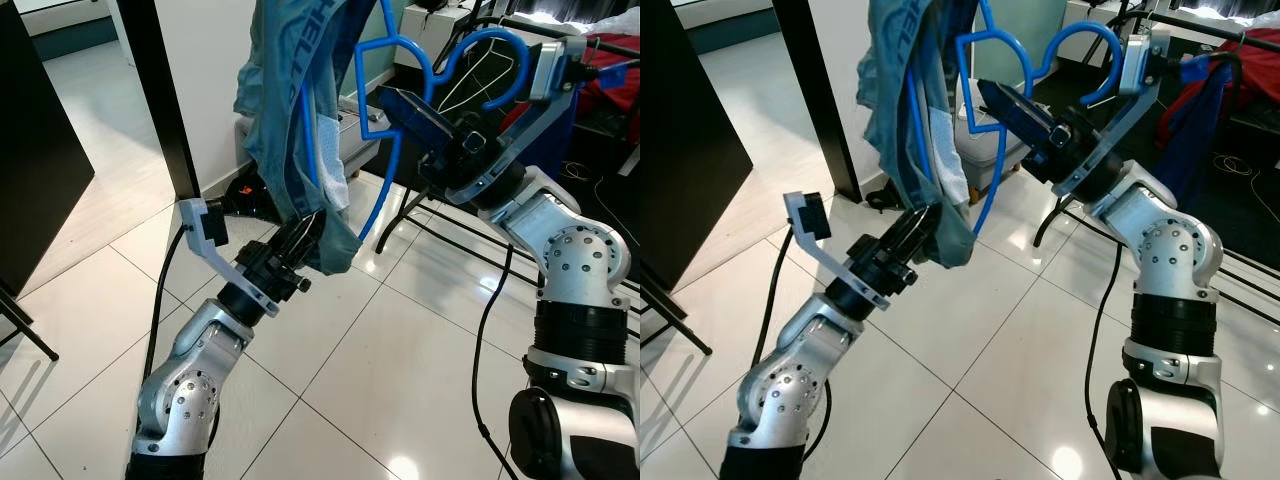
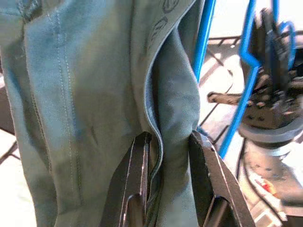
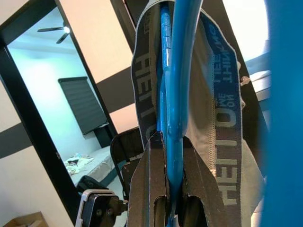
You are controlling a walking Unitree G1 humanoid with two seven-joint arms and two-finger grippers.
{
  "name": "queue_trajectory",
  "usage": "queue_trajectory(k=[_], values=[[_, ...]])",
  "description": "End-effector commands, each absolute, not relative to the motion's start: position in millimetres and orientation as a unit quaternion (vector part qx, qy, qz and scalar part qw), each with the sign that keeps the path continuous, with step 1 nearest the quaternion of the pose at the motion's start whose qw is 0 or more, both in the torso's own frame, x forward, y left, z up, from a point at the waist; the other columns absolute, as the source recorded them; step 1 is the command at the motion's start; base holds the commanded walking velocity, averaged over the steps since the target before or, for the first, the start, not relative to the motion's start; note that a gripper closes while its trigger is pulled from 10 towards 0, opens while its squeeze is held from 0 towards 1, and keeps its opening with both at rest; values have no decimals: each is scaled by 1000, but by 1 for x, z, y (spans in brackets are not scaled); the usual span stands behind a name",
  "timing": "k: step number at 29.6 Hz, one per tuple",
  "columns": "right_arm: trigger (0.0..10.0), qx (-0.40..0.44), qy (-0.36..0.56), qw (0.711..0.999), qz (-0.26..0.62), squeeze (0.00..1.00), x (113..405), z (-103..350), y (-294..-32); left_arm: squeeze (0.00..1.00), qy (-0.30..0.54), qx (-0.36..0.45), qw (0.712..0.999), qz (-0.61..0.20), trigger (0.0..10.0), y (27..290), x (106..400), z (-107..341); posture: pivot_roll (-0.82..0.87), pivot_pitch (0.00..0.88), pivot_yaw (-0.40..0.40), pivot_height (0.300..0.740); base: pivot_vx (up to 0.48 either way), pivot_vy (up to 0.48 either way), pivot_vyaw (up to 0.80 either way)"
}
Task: Hang hanger
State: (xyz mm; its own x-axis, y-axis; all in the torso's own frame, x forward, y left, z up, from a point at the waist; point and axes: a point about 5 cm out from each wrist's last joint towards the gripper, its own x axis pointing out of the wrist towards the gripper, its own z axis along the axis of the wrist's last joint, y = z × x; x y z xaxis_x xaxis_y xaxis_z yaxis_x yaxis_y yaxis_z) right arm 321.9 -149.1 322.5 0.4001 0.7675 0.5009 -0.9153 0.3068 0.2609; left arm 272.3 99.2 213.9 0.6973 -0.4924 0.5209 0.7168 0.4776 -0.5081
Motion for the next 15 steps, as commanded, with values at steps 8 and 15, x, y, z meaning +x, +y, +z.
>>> queue_trajectory(k=[8, 15], values=[[10000, 257, -156, 797, 524, 0, 320, 324, -155, 0, -155, -381, 832, -372, 10000, 103, 265, 214, -87, 90, -37, 740, 0, 0, 0], [10000, 257, -160, 799, 519, 0, 322, 326, -156, 0, -150, -376, 833, -377, 10000, 102, 263, 213, -83, 86, -39, 740, 0, 0, 0]])
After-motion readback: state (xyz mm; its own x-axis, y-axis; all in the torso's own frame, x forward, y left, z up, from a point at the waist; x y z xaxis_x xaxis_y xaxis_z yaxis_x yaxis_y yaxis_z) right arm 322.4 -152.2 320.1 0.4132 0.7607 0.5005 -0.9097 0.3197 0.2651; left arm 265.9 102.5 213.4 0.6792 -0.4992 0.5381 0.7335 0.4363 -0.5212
